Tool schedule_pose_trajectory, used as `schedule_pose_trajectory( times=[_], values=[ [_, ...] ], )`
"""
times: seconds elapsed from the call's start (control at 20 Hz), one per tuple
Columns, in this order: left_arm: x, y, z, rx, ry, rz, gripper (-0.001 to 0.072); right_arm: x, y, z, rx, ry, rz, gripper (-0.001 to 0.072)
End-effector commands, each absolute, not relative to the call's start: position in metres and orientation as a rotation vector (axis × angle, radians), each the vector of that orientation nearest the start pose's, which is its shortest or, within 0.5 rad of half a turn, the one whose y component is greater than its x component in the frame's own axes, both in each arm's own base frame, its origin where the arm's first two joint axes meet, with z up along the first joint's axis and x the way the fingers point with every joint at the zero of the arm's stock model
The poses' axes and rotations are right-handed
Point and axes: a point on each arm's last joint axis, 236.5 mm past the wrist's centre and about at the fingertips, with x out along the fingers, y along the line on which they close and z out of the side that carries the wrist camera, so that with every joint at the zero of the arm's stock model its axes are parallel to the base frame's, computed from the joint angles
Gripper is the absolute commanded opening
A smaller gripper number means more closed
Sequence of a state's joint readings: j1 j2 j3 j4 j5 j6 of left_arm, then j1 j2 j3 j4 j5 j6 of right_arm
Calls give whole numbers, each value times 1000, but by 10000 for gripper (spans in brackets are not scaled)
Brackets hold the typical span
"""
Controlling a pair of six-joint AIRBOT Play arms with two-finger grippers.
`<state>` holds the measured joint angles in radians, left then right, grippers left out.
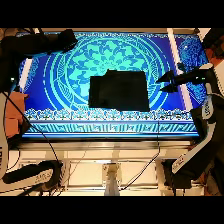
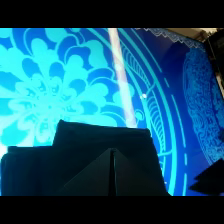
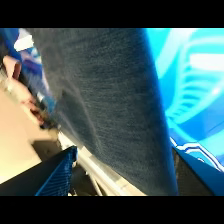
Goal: Fold the clothes and pants, and hang the long-sleeved shirts on hangers.
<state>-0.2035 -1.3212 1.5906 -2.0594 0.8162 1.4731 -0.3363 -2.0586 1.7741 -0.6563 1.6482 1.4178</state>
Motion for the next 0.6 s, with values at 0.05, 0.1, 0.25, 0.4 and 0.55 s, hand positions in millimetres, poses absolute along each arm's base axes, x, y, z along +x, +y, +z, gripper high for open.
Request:
schedule_pose_trajectory(
  times=[0.05, 0.1, 0.25, 0.4, 0.55],
  values=[
    [484, -187, 243, -461, 603, -434, 20, 460, 60, -65, 963, 1575, 636, 669],
    [484, -187, 243, -461, 603, -434, 19, 458, 62, -70, 954, 1594, 633, 669],
    [484, -187, 243, -461, 603, -434, 20, 453, 69, -81, 947, 1630, 638, 668],
    [484, -187, 242, -457, 602, -432, 20, 448, 87, -91, 923, 1667, 671, 665],
    [484, -187, 242, -457, 603, -432, 19, 441, 113, -102, 870, 1700, 730, 665]
  ],
)
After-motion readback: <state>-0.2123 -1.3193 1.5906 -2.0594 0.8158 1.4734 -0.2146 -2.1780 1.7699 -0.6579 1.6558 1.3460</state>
